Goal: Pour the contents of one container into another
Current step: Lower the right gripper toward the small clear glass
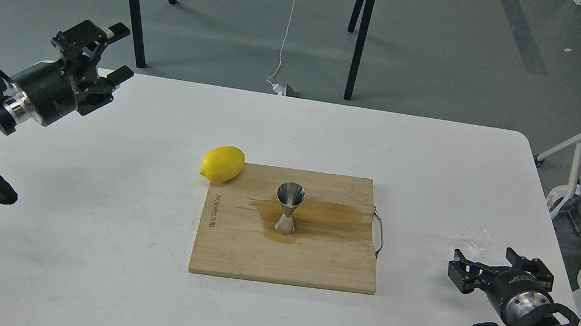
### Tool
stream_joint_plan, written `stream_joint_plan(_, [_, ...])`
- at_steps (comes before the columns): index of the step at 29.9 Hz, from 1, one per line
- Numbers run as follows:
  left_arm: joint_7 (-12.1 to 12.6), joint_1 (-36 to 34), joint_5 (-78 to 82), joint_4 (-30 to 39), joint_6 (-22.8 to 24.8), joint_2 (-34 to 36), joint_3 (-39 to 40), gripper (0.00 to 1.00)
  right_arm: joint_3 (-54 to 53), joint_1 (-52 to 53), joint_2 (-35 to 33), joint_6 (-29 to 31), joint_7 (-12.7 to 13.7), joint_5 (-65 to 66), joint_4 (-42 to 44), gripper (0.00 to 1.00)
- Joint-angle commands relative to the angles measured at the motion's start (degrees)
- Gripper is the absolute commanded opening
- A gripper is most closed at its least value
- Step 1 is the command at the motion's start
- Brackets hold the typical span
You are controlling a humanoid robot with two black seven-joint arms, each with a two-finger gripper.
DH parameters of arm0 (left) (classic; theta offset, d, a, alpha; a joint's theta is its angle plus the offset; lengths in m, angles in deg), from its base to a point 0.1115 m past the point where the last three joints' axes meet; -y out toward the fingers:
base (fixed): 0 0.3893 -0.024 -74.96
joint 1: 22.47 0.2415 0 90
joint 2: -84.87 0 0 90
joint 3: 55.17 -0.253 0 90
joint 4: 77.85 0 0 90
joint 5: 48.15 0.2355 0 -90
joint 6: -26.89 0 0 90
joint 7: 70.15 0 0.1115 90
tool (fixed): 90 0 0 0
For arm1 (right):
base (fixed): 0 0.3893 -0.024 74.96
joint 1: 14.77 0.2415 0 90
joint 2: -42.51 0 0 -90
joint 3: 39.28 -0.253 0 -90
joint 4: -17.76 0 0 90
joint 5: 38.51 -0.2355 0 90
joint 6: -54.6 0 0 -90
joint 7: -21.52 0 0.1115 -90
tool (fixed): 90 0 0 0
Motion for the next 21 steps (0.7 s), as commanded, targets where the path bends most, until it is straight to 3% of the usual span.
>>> stream_joint_plan(1, [0.0,0.0,0.0,-0.6,0.0,0.0,0.0,0.97,1.1,1.4,0.4,0.0,0.0,0.0,1.6,0.98])
stream_joint_plan(21, [0.0,0.1,0.0,-1.1,0.0,0.0,0.0,0.97,3.3,6.2,3.4,0.6,0.3,1.3,9.0,0.98])
